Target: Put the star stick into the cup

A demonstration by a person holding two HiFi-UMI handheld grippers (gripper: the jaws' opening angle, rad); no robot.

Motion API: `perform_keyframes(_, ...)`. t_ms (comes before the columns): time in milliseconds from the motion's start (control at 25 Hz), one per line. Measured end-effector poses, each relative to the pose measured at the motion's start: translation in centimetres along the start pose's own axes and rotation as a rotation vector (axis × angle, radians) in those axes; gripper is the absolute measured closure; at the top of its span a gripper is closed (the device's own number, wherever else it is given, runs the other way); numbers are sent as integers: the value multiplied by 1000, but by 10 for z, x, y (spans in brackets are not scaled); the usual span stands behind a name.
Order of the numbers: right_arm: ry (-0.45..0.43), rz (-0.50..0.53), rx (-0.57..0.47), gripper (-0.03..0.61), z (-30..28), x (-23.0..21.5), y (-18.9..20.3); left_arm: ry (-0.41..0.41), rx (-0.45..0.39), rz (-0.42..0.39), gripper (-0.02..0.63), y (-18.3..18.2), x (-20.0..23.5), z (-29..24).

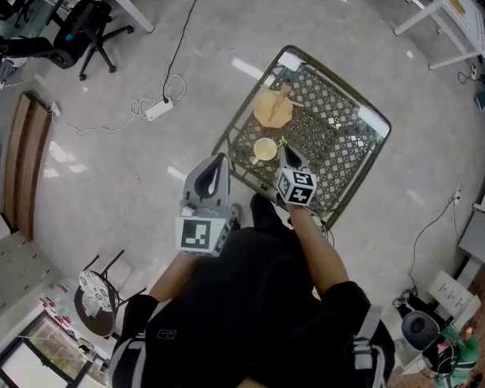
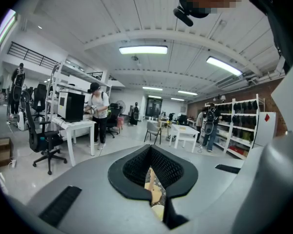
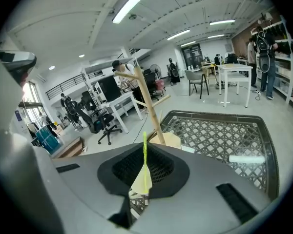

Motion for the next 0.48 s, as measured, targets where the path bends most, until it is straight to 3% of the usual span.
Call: perform_keyframes(480, 26, -84, 6, 557, -11, -33, -5, -5, -1, 18, 598, -1, -1, -2)
Point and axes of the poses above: the fingertips, and each gripper's own axes: z backward along the fingers, x to its left, y out of its underside, the point moved 8 cm from there along z, backward along the fingers, and after that the axes turned 13 degrees about -y, right-handed, at the moved point
